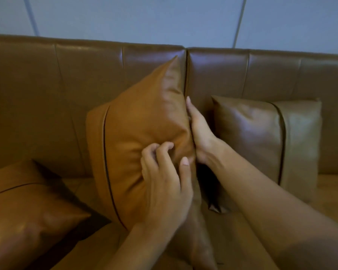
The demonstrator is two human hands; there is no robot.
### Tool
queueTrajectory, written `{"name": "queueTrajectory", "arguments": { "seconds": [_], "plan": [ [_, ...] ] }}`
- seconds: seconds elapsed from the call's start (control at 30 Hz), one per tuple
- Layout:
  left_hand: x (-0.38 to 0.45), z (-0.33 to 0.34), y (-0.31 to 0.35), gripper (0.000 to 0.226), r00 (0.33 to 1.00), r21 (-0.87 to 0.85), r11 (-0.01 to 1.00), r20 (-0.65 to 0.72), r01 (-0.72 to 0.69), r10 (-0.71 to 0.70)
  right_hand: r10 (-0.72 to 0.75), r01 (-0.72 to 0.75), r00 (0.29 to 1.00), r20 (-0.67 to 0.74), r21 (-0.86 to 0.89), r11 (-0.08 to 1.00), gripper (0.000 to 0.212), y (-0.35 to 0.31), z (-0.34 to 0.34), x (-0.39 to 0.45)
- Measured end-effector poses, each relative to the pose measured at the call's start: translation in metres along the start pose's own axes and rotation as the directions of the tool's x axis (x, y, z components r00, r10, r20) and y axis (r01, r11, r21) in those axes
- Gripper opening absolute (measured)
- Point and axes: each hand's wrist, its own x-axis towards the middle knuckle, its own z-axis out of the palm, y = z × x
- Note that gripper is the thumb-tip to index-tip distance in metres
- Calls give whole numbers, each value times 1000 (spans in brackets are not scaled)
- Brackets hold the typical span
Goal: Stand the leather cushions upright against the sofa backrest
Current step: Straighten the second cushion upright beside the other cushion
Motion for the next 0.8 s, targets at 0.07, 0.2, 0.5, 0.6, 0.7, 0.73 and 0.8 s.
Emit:
{"name": "queueTrajectory", "arguments": {
  "seconds": [0.07, 0.2, 0.5, 0.6, 0.7, 0.73, 0.8],
  "plan": [
    [10, 12, -14, 37, 991, 28, 990, 14, -136, 136, -80, 82, 997, 24, -88, 993, 72, -3, -10, -4],
    [42, 23, -48, 39, 931, 304, 884, 25, -354, 365, -69, 17, 994, -86, -494, 870, 97, 12, -19, -13],
    [90, -16, -167, 85, 944, 298, 929, 176, 220, -280, -301, -20, 891, -339, -693, 721, 73, 76, -36, 4],
    [92, -11, -180, 98, 903, 221, 917, 206, 333, -377, -358, -50, 853, -381, -741, 670, 69, 97, -48, 9],
    [90, -4, -189, 128, 746, 22, 761, 181, 648, -640, -276, -211, 806, -524, -689, 693, 63, 120, -66, 13],
    [88, -3, -193, 133, 678, -57, 685, 227, 726, -700, -225, -265, 792, -567, -653, 710, 63, 128, -72, 12],
    [81, 1, -199, 132, 607, -173, 587, 347, 791, -715, -162, -297, 779, -606, -584, 756, 62, 144, -85, 8]
  ]
}}
